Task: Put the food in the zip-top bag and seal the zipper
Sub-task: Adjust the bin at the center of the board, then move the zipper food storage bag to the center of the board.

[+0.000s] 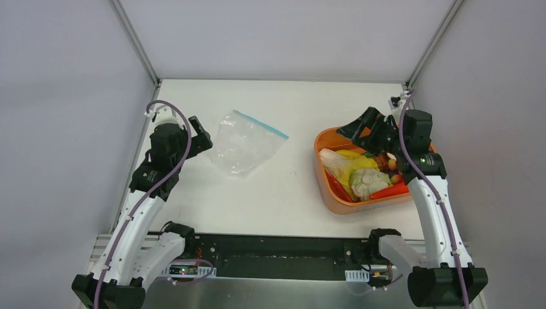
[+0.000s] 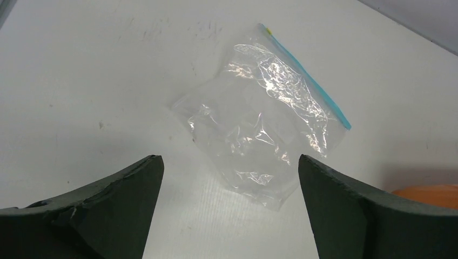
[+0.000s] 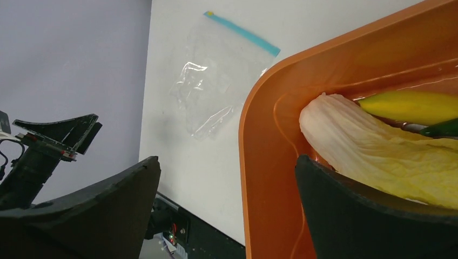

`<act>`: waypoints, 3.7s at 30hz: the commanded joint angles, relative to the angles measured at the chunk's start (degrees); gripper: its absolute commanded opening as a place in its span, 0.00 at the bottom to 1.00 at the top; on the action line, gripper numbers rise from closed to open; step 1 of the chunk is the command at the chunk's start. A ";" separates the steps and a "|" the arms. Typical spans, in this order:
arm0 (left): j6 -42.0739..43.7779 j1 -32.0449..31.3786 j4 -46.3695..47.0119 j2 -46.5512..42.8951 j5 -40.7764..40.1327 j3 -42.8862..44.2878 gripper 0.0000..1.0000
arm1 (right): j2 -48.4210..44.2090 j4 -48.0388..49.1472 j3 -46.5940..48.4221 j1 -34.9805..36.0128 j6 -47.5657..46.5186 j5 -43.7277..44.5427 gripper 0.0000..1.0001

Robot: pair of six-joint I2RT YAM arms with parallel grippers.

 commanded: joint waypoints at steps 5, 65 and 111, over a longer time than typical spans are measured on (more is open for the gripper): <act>-4.65 0.56 2.78 -8.75 2.29 -5.49 0.99 | 2.21 -2.96 3.51 6.88 -0.93 -3.69 0.98; -15.42 -7.60 19.97 3.01 9.41 -26.89 0.87 | 32.62 2.20 17.00 23.92 -13.23 23.75 0.98; -4.45 -7.74 3.57 3.55 27.20 -23.34 0.00 | 19.41 0.75 7.62 38.30 0.14 16.90 0.66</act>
